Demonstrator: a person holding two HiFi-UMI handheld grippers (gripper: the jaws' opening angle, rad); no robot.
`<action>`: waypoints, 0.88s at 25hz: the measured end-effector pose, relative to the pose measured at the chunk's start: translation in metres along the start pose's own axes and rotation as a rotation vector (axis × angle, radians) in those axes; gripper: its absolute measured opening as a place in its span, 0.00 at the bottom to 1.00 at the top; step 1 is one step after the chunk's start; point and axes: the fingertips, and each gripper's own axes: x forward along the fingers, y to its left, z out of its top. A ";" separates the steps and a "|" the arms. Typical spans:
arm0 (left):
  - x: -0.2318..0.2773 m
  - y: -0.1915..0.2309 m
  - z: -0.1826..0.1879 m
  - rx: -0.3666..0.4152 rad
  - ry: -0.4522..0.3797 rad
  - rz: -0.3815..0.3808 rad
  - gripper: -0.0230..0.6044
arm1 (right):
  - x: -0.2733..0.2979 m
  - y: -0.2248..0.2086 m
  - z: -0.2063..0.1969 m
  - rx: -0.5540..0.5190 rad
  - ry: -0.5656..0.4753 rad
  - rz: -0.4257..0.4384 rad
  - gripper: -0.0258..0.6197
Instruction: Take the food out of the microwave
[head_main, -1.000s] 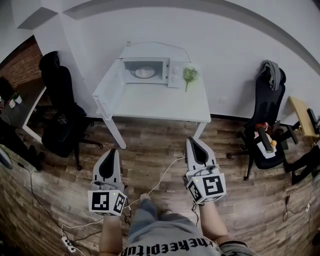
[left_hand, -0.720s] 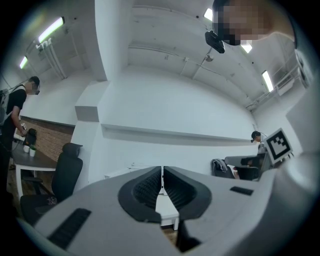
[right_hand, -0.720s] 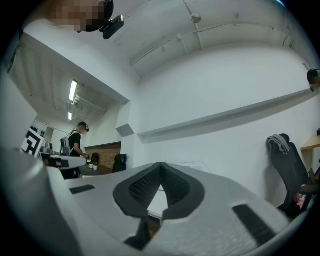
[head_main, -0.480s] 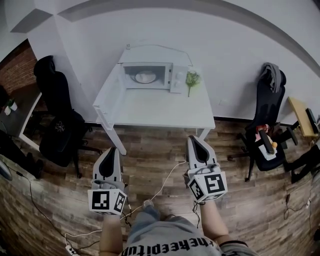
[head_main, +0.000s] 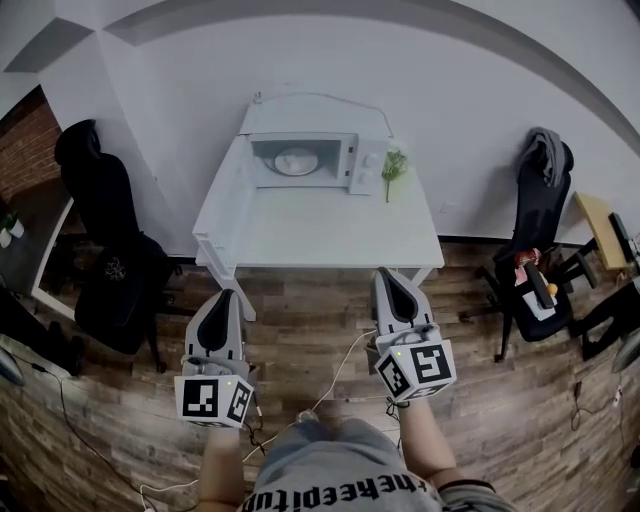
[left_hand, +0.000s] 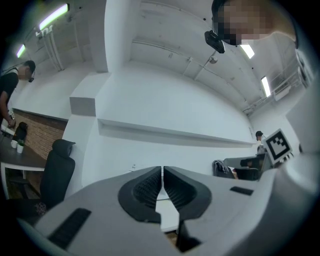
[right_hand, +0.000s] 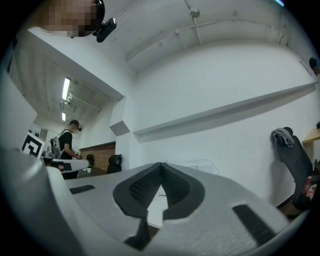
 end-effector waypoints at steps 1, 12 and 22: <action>0.002 0.005 -0.003 0.000 -0.007 -0.006 0.06 | 0.004 0.002 -0.002 0.003 0.000 -0.002 0.05; 0.031 0.030 -0.018 -0.024 0.008 -0.022 0.06 | 0.041 0.007 -0.014 -0.004 0.025 -0.003 0.05; 0.091 0.039 -0.021 -0.016 0.024 0.020 0.06 | 0.102 -0.023 -0.020 -0.021 0.020 0.031 0.05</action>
